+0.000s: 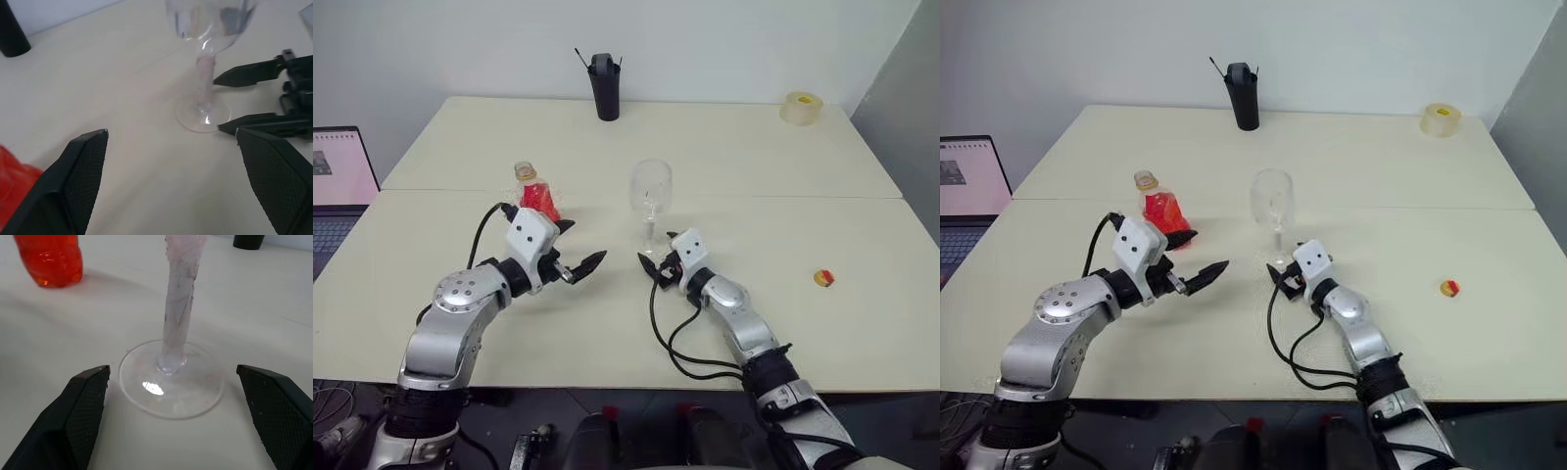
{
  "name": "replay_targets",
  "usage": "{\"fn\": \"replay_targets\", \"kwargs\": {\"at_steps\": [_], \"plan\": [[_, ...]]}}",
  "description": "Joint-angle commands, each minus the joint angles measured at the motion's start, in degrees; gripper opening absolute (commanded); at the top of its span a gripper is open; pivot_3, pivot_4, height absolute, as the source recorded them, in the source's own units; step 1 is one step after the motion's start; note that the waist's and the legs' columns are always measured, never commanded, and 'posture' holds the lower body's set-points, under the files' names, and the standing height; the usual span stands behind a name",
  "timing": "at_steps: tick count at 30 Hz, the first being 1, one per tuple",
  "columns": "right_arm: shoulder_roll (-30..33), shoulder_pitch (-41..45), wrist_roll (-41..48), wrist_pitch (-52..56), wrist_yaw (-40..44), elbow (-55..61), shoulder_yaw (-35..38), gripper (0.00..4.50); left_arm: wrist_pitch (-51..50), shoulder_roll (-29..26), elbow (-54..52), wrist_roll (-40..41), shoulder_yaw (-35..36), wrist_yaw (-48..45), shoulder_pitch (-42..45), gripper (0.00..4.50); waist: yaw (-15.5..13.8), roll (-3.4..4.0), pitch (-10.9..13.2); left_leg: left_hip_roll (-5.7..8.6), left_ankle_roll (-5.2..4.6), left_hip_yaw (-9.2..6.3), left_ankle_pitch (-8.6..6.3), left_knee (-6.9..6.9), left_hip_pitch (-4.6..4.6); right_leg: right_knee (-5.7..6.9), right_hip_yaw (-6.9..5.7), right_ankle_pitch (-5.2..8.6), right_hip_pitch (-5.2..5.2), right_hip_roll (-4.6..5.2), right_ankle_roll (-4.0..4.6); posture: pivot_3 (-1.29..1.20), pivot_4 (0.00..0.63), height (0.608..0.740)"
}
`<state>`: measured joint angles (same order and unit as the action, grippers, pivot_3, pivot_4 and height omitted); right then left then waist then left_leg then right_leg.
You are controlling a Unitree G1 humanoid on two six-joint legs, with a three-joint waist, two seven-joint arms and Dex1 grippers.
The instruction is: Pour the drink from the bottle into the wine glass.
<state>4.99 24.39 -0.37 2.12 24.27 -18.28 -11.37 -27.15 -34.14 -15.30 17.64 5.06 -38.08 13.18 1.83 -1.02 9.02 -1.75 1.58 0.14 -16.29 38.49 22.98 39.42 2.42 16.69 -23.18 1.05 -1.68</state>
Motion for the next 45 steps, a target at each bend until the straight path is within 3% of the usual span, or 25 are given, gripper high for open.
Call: {"fn": "replay_targets", "kwargs": {"at_steps": [1,9,17,24,27,45], "plan": [[3.7,-2.83,1.8,6.1,4.62,11.11,-0.29,4.47,1.85,-0.2,-0.36,-0.01,3.52,1.61,-1.22,4.5,-0.01,0.01,0.01,0.0,0.0,0.0,0.0,-0.01,0.0,0.0,0.0,0.0,0.0,0.0,0.0,0.0,0.15,0.74],[19.45,-4.51,11.37,28.63,15.17,35.97,4.97,4.47,4.17,5.83,0.74,-2.08,9.03,12.12,-5.9,4.5,-0.13,-0.01,0.02,0.0,-0.02,-0.05,-0.01,-0.01,0.01,-0.03,-0.02,0.0,0.0,0.01,0.0,0.0,0.15,0.74],[33.81,15.04,26.3,54.73,21.41,46.7,12.31,4.47,10.57,12.75,4.41,-5.43,9.38,21.27,-5.3,4.5,-0.15,-0.02,0.07,0.03,-0.04,-0.14,-0.02,-0.06,0.02,-0.1,-0.05,0.0,0.01,0.02,0.0,0.0,0.15,0.74],[31.54,33.34,40.58,66.02,22.51,42.64,17.54,4.47,11.69,14.56,9.45,-7.37,8.3,24.46,-1.79,4.5,-0.14,-0.05,0.06,0.04,-0.05,-0.14,-0.02,-0.13,0.04,-0.2,-0.06,-0.01,0.02,0.11,0.02,0.0,0.15,0.74],[30.03,36.97,44.3,67.28,22.04,41.98,17.87,4.47,11.71,15.08,10.58,-7.93,7.57,25.23,-0.85,4.5,-0.19,-0.06,0.05,0.02,-0.05,-0.15,-0.02,-0.17,0.06,-0.27,-0.1,-0.01,0.02,0.11,0.02,0.0,0.15,0.74],[31.76,38.48,44.55,65.19,20.37,40.9,12.85,4.47,14.23,14.5,20.28,-9.52,6.15,25.01,7.48,4.5,-0.23,-0.1,0.03,0.03,-0.05,-0.14,-0.02,-0.19,0.12,-0.32,-0.12,-0.02,0.0,0.21,0.01,0.0,0.15,0.74]]}}
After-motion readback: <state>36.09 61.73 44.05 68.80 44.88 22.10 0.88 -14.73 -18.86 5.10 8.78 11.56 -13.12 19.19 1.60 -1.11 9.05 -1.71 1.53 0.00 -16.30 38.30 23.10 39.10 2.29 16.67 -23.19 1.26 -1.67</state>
